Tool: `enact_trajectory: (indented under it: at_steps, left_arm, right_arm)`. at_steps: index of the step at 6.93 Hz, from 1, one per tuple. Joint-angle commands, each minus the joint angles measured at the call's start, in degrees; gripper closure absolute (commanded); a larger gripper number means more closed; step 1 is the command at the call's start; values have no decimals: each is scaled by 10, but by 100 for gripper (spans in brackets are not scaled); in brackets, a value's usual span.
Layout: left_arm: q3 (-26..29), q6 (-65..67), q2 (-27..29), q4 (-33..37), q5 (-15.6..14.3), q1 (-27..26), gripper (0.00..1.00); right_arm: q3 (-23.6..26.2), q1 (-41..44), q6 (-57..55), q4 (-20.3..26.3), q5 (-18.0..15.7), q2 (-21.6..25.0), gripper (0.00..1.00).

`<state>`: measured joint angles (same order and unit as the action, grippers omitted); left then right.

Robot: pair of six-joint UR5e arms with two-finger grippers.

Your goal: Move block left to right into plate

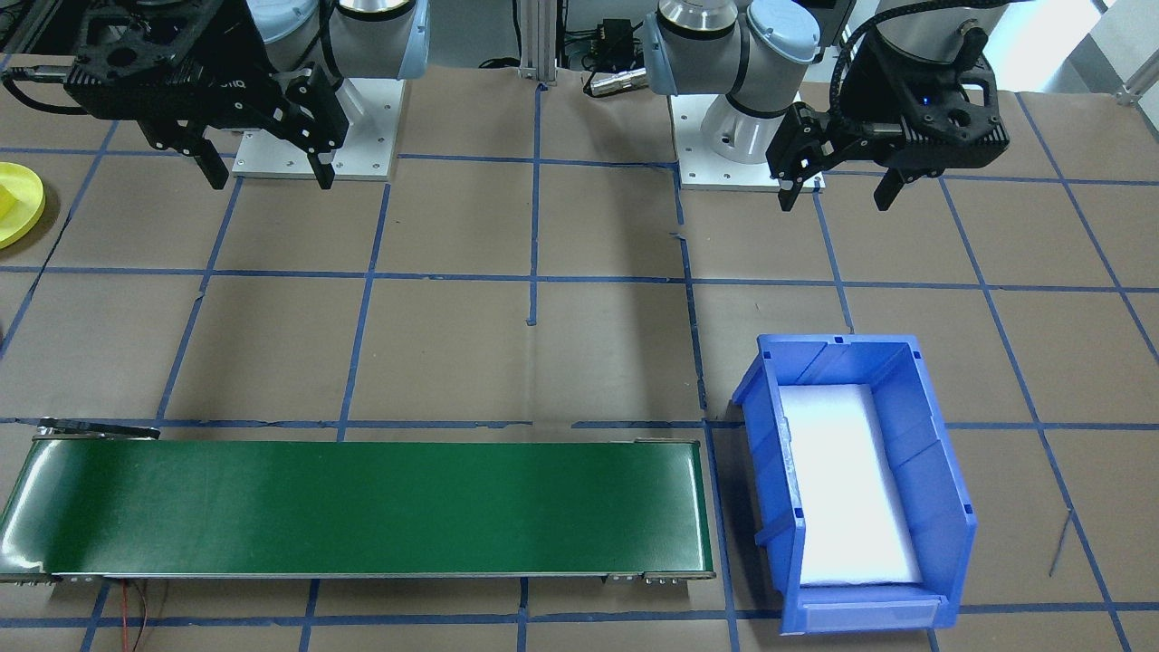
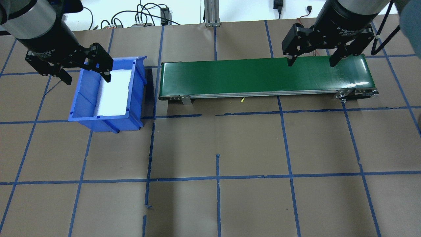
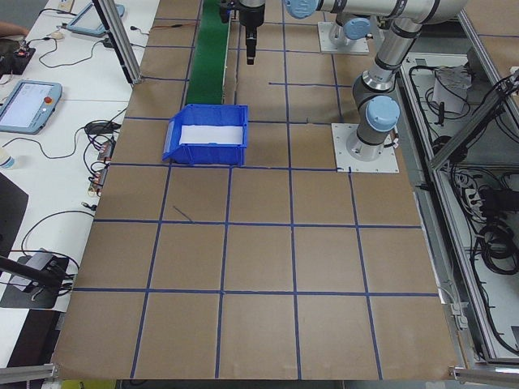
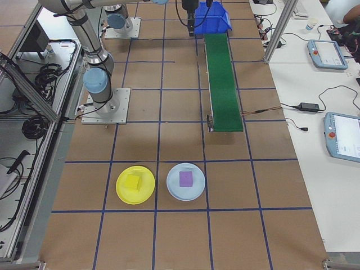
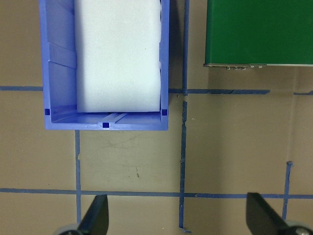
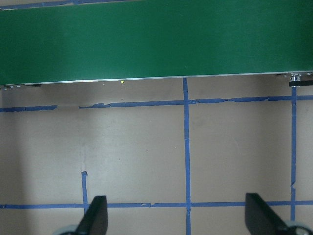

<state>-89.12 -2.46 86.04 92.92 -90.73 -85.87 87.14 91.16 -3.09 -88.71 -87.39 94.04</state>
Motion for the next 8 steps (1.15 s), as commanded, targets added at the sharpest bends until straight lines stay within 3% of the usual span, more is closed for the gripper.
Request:
enact_trajectory:
  at_steps: [1, 8]
  left_arm:
    - [0, 0, 0, 0, -1, 0, 0]
    - [0, 0, 0, 0, -1, 0, 0]
  right_arm:
    - [-1, 1, -14, 36, -37, 10, 0]
    - [7, 1, -17, 31, -35, 6, 0]
